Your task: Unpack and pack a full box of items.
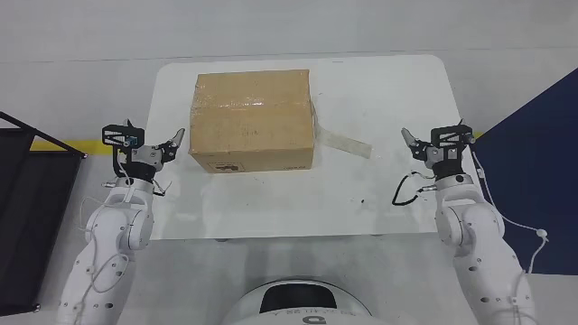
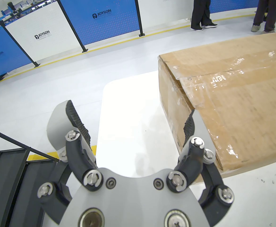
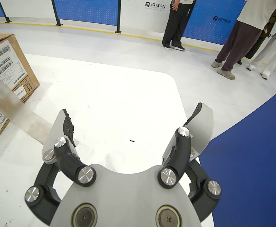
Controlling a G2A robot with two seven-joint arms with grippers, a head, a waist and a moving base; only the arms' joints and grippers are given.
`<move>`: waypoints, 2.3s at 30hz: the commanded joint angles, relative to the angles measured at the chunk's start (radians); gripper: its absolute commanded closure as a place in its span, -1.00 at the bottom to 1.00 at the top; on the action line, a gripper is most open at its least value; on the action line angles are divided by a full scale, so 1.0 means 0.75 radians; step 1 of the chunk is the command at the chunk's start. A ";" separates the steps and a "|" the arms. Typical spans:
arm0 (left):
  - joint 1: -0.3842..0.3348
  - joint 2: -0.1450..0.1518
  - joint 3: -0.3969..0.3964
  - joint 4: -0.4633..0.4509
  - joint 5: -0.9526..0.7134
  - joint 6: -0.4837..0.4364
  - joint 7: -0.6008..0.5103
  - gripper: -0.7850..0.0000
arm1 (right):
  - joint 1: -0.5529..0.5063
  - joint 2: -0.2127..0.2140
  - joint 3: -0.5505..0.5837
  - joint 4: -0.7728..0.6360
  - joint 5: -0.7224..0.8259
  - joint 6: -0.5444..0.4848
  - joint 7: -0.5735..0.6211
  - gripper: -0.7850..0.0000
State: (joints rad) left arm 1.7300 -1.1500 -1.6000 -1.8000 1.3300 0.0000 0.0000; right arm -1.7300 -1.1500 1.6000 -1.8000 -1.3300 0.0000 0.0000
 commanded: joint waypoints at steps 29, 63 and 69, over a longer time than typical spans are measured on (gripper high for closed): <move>0.000 0.000 0.000 0.000 0.000 0.000 0.000 -1.00 | 0.258 -0.014 -0.240 -0.090 0.101 -0.289 0.447 -1.00; 0.000 0.000 0.000 0.000 0.000 0.000 0.000 -1.00 | 0.993 -0.098 -0.621 0.705 0.494 -0.699 0.632 -1.00; 0.000 0.000 0.000 0.000 0.000 0.000 0.000 -1.00 | 1.053 -0.107 -0.650 0.791 0.624 -0.844 0.635 -1.00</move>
State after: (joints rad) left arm 1.7300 -1.1500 -1.6000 -1.8000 1.3300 0.0000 0.0000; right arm -0.9447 -1.2296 1.1141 -1.2138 -0.8758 -0.6200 0.4760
